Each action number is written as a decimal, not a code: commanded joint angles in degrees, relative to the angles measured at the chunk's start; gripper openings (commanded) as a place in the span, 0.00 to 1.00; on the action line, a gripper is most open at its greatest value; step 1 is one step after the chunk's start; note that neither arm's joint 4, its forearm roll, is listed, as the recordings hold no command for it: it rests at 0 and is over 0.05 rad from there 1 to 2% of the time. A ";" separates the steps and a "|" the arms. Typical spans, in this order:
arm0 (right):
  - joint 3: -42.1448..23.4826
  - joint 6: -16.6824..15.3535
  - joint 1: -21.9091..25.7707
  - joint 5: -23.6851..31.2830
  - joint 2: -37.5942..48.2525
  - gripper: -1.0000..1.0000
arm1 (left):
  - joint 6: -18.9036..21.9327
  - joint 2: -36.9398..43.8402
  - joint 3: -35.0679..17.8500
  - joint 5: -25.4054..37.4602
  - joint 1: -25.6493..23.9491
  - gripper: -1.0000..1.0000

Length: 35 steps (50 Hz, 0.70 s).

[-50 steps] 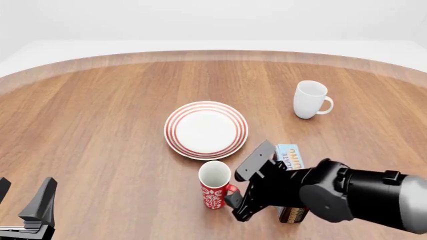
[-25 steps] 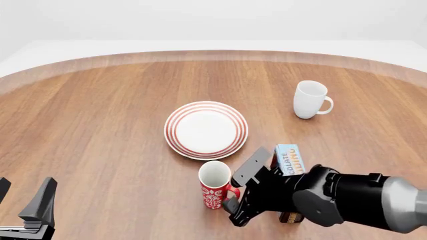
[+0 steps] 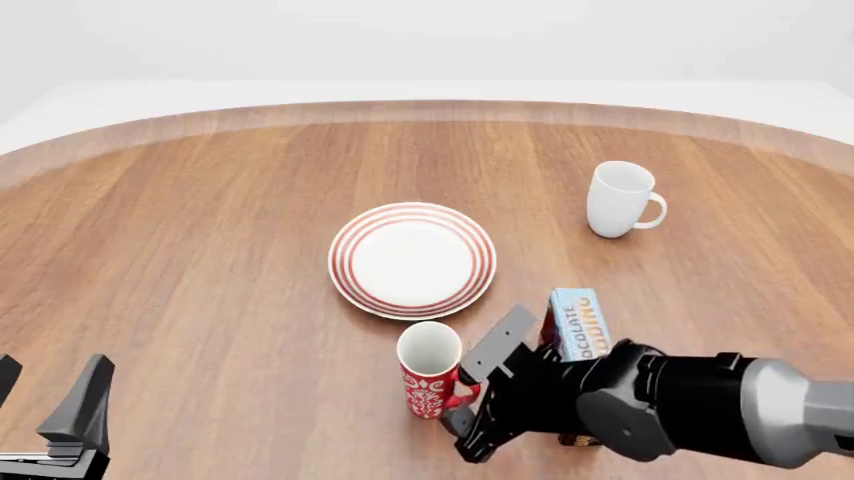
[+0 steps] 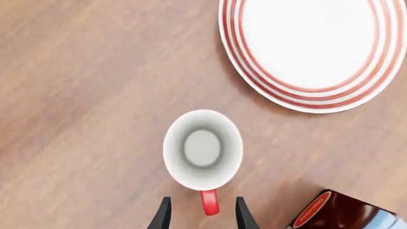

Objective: Pick up the red mug and put it on the plate

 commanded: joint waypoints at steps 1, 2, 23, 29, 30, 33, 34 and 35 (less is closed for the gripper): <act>0.60 0.21 0.49 -0.50 0.16 1.00 | 0.00 0.00 0.00 0.00 0.00 1.00; 0.60 0.21 0.49 -0.50 0.16 1.00 | 0.00 0.00 0.00 0.00 0.00 1.00; 1.08 -3.14 -1.58 -0.14 -1.94 0.00 | 0.00 0.00 0.00 0.00 0.00 1.00; 0.04 -4.19 -2.82 1.47 -5.62 0.00 | 0.00 0.00 0.00 0.00 0.00 1.00; -0.20 -4.36 -2.97 1.96 -6.29 0.00 | 0.00 0.00 0.00 0.00 0.00 1.00; -0.48 -4.44 -2.84 2.92 -7.72 0.00 | 0.00 0.00 0.00 0.00 0.00 1.00; -0.68 -4.57 -3.03 3.23 -8.20 0.00 | 0.00 0.00 0.00 0.00 0.00 1.00; -1.07 -4.84 -3.17 4.06 -9.56 0.00 | 0.00 0.00 0.00 0.00 0.00 1.00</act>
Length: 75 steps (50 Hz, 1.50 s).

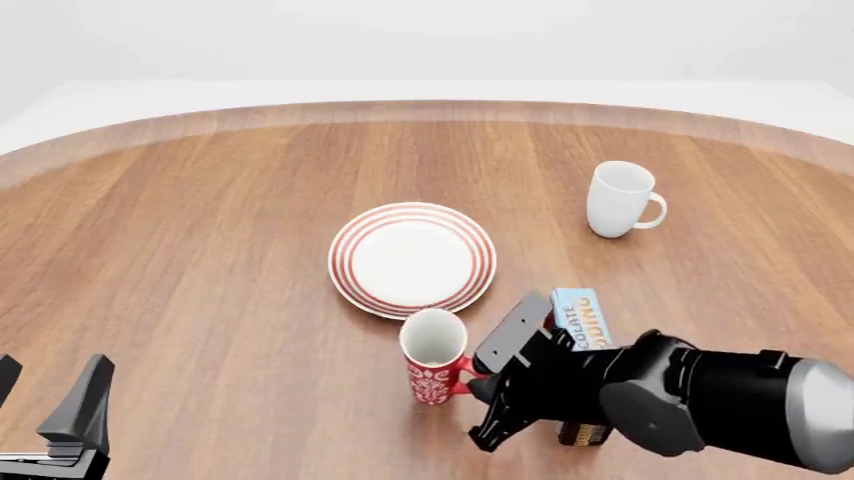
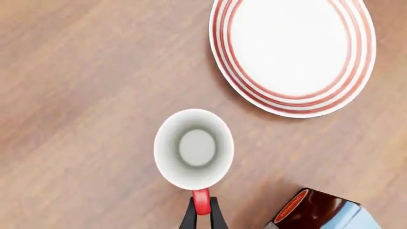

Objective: Pick up the red mug and put it on the plate

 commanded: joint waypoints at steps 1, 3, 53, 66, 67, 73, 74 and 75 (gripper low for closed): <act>-1.47 -1.18 -1.07 2.95 -5.39 0.00 | 0.00 0.00 0.00 0.00 0.00 1.00; -2.04 -1.88 -2.20 3.11 -6.02 0.00 | 0.00 0.00 0.00 0.00 0.00 1.00; -9.20 -6.28 -9.18 4.90 -9.35 0.00 | 0.00 0.00 0.00 0.00 0.00 1.00; -12.37 -7.63 -10.81 2.31 -4.51 0.00 | 0.00 0.00 0.00 0.00 0.00 1.00; -12.63 -7.67 -10.83 2.25 -4.23 0.00 | 0.00 0.00 0.00 0.00 0.00 1.00; -14.32 -7.84 -11.29 1.75 -2.65 0.00 | 0.00 0.00 0.00 0.00 0.00 1.00; -14.92 -7.86 -11.28 1.43 -1.89 0.00 | 0.00 0.00 0.00 0.00 0.00 1.00; -15.05 -7.97 -11.19 1.25 -1.62 0.00 | 0.00 0.00 0.00 0.00 0.00 1.00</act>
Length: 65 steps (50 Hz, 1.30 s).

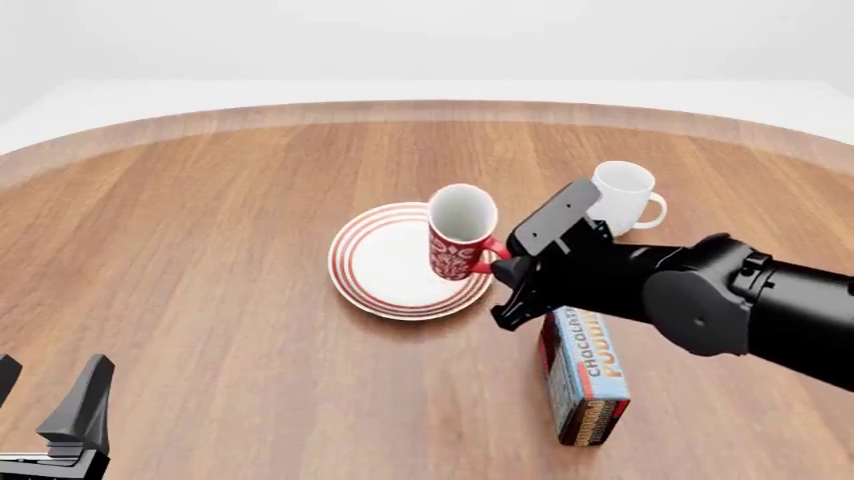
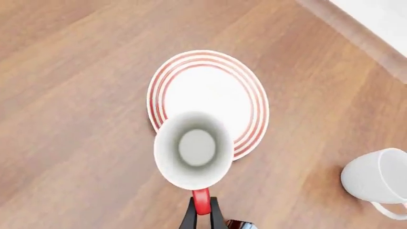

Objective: Pick up the red mug and put it on the plate

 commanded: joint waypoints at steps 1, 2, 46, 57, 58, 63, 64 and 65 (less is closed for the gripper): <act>-3.28 -0.51 -0.84 -1.93 3.95 0.00 | 0.00 0.00 0.00 0.00 0.00 1.00; -3.49 -0.61 -0.88 -2.07 4.34 0.00 | 0.00 0.00 0.00 0.00 0.00 1.00; -14.25 -1.99 -4.94 -7.04 19.79 0.00 | 0.00 0.00 0.00 0.00 0.00 1.00; -18.21 -2.26 -5.48 -6.61 24.33 0.00 | 0.00 0.00 0.00 0.00 0.00 1.00; -18.55 -2.30 -5.46 -6.65 24.81 0.00 | 0.00 0.00 0.00 0.00 0.00 1.00; -19.97 -2.33 -5.43 -6.65 26.13 0.00 | 0.00 0.00 0.00 0.00 0.00 1.00; -20.41 -2.25 -5.44 -6.67 26.56 0.00 | 0.00 0.00 0.00 0.00 0.00 1.00; -20.80 -2.33 -5.46 -6.87 27.04 0.00 | 0.00 0.00 0.00 0.00 0.00 1.00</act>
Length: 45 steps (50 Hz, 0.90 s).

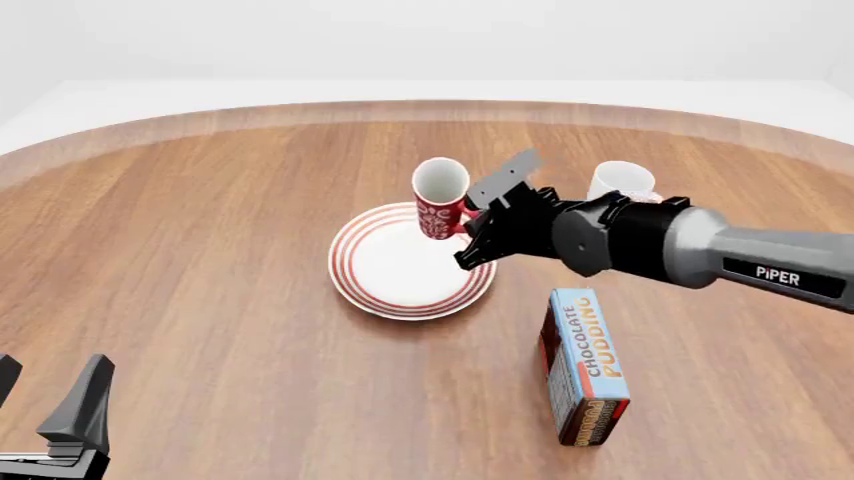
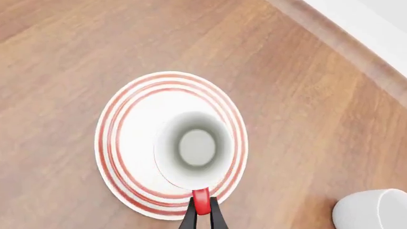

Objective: Pick up the red mug and put it on the plate

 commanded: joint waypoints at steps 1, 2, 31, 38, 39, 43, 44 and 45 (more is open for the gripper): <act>-3.88 0.33 -0.23 -0.45 4.03 0.00 | 0.00 0.00 0.00 0.00 0.00 1.00; -3.97 0.33 -0.20 -0.52 4.22 0.00 | 0.00 0.00 0.00 0.00 0.00 1.00; -9.97 0.75 0.02 -0.94 11.94 0.00 | 0.00 0.00 0.00 0.00 0.00 1.00; -11.31 1.05 0.29 -1.18 13.84 0.00 | 0.00 0.00 0.00 0.00 0.00 1.00; -11.44 1.02 0.30 -1.19 14.05 0.00 | 0.00 0.00 0.00 0.00 0.00 1.00; -12.07 1.01 0.21 -1.21 15.11 0.00 | 0.00 0.00 0.00 0.00 0.00 1.00; -12.29 1.05 0.16 -1.15 15.32 0.00 | 0.00 0.00 0.00 0.00 0.00 1.00; -12.57 1.09 0.17 -1.06 15.60 0.00 | 0.00 0.00 0.00 0.00 0.00 1.00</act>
